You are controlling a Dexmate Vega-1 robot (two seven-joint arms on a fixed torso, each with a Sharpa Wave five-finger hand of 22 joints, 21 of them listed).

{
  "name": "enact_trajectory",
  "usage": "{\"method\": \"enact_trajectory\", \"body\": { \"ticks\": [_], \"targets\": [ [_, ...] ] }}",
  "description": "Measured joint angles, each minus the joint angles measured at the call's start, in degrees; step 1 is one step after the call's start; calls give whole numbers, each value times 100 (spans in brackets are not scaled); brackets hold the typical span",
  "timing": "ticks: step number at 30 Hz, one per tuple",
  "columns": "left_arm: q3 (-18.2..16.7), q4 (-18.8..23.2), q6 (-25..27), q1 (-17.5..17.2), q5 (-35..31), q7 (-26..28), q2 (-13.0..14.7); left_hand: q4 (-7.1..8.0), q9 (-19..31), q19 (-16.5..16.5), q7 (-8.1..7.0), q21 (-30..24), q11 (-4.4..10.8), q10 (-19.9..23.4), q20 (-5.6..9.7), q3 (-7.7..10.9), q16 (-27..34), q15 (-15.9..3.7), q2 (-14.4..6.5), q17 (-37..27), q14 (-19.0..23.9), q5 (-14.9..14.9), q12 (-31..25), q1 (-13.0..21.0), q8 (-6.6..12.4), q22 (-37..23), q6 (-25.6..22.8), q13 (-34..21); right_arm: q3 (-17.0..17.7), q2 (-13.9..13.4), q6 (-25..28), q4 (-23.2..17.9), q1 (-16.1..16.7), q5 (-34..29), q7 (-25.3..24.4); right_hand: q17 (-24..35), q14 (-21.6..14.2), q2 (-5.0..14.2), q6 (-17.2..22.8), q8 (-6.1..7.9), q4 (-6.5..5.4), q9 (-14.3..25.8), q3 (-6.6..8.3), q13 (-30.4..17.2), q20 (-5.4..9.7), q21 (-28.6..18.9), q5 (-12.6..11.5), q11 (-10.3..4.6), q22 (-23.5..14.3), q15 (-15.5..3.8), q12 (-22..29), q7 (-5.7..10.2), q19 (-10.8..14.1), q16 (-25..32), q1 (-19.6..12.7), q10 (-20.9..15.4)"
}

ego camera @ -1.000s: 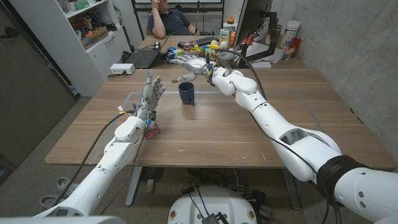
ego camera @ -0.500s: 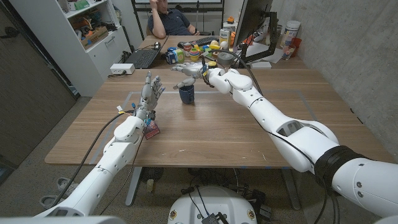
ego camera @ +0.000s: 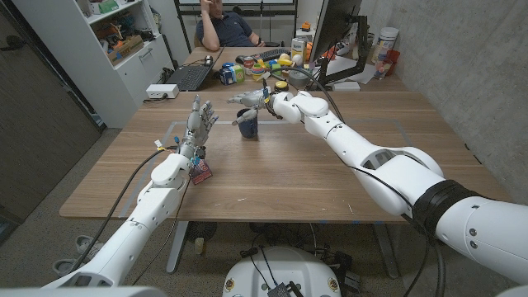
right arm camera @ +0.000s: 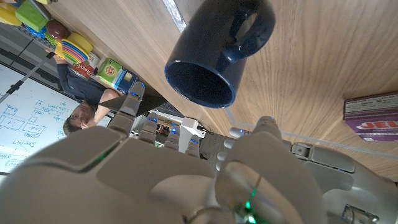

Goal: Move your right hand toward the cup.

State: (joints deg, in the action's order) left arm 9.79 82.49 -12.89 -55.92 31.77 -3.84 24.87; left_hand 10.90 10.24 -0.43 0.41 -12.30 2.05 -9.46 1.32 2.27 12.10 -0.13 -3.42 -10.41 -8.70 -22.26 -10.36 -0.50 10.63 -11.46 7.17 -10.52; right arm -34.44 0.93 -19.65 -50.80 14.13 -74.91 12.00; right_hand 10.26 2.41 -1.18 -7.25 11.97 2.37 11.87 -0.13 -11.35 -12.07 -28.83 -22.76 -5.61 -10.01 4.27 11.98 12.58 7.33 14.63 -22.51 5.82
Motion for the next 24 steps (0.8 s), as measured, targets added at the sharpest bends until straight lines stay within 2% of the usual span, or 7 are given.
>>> {"method": "enact_trajectory", "body": {
  "ticks": [6, 10, 15, 19, 24],
  "targets": [
    [-2, -61, 12, 41, 4, -33, -16, 0, 0, 0, 0, 0, 0, 0, 0, 0, 0, 0, 0, 0, 0, 0, 0, 0, 0, 0, 0, 0, -66, 44, 22, 177, -105, 26, 0, 0, -123, 91, 143, 92, 24, 27, 24, -26, -6, -22, 0, -23, 0, -60, 0, 1, 346, -23, -91, -23],
    [-4, -106, 15, 71, 10, -57, -27, -3, 0, 0, 0, 0, 0, 0, 0, -3, 0, 0, 0, 0, 0, 0, 0, 0, 0, 0, 0, 0, -86, 68, 26, 270, -163, 57, 15, 0, -326, 153, 289, 140, 47, 53, 48, -26, -22, -22, 0, -26, 0, -123, 44, -2, 623, -23, -228, -147],
    [-6, -149, 16, 99, 15, -68, -37, 8, 0, 0, 0, 0, 0, 0, 0, -39, 0, 0, 0, 0, 0, 0, 0, 0, 0, 0, 0, 0, -100, 90, 26, 350, -213, 98, 48, 0, -362, 148, 358, 161, 81, 53, 61, -26, -18, -22, 0, -22, 10, -158, 88, -9, 862, -76, -279, -205],
    [-9, -182, 17, 116, 19, -87, -44, 9, 0, 0, 0, 0, 0, 0, 0, -39, 0, 0, 0, 0, 0, -9, 0, 0, 0, 0, 0, 0, -120, 130, 14, 491, -295, 135, 92, 0, -261, 164, 410, 161, 95, 53, 47, -40, -31, -22, 0, -22, 15, -58, 86, 1, 911, -135, -334, -205],
    [-17, -218, 17, 133, 21, -99, -53, 9, 0, 0, 0, 0, 0, 0, 0, -39, 0, 0, 0, 0, 0, -21, 0, 0, 0, 0, 0, 0, -144, 157, -3, 605, -371, 172, 144, 0, -217, 164, 410, 161, 95, 53, 47, -53, -31, 2, 0, -44, 15, -58, 43, 1, 911, -141, -334, -181]
  ]
}}
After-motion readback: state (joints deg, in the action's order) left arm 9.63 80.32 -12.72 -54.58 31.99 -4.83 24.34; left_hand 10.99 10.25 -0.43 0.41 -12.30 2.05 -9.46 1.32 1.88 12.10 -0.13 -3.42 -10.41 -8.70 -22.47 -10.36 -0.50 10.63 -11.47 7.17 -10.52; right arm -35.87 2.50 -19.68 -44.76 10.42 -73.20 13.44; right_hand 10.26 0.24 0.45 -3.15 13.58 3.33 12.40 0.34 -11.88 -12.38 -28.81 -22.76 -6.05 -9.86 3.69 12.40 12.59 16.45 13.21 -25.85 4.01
